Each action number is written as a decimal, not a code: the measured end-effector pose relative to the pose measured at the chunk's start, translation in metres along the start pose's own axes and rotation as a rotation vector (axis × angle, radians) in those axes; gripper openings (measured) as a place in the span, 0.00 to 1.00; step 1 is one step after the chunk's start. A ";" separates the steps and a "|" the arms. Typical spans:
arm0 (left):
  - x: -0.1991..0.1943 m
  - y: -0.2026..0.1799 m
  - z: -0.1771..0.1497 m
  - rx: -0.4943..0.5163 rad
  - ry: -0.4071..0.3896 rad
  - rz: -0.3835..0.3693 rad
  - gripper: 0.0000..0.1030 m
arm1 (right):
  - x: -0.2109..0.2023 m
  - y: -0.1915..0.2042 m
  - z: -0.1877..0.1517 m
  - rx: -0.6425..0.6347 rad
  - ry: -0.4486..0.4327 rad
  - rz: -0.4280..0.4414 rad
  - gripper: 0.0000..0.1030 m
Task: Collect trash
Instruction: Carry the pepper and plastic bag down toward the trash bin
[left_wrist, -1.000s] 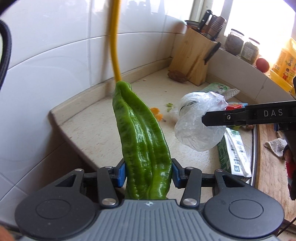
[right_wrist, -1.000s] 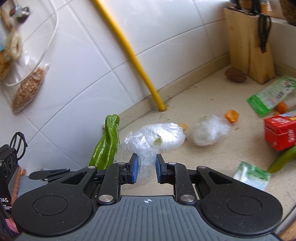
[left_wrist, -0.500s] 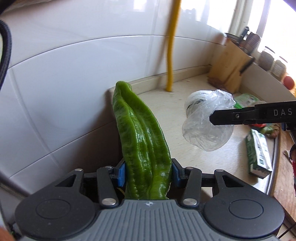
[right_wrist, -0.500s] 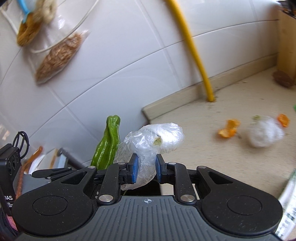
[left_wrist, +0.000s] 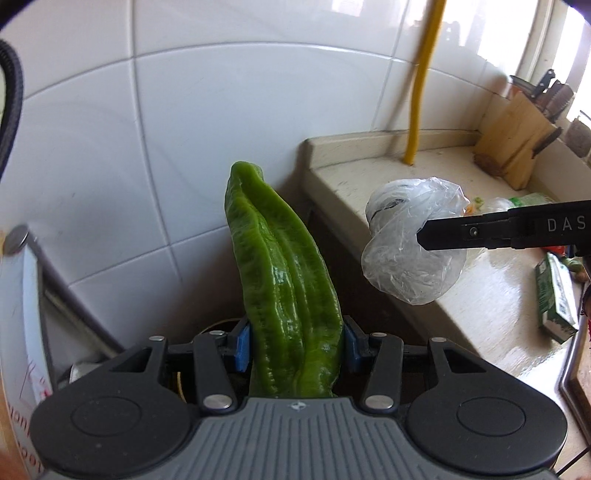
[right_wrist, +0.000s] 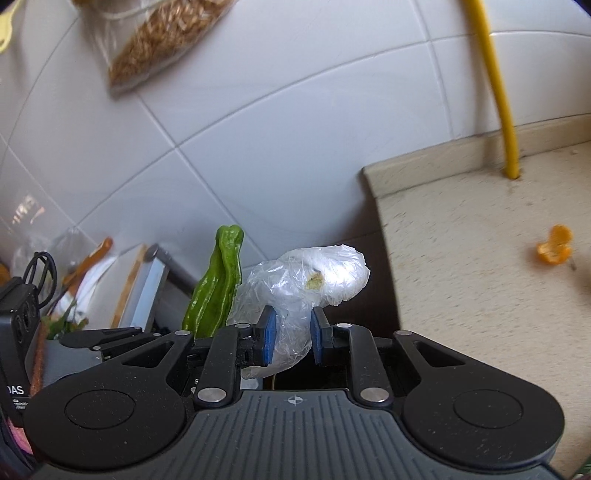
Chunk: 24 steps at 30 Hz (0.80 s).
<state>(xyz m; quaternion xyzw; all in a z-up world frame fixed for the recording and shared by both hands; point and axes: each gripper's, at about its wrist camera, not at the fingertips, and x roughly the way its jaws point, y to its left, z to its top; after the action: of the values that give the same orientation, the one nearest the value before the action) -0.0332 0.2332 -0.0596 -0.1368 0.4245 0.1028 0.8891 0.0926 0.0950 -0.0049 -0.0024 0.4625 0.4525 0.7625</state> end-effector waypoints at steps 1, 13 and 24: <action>0.001 0.002 -0.002 -0.006 0.006 0.005 0.42 | 0.004 0.002 -0.001 -0.003 0.010 0.001 0.25; 0.020 0.034 -0.026 -0.079 0.100 0.049 0.42 | 0.055 0.007 -0.011 -0.011 0.124 -0.007 0.25; 0.056 0.041 -0.030 -0.102 0.197 0.054 0.42 | 0.102 0.001 -0.020 0.001 0.229 -0.027 0.27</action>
<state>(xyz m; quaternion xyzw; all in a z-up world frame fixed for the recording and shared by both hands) -0.0325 0.2652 -0.1282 -0.1799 0.5074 0.1343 0.8320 0.0945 0.1577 -0.0877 -0.0602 0.5467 0.4388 0.7106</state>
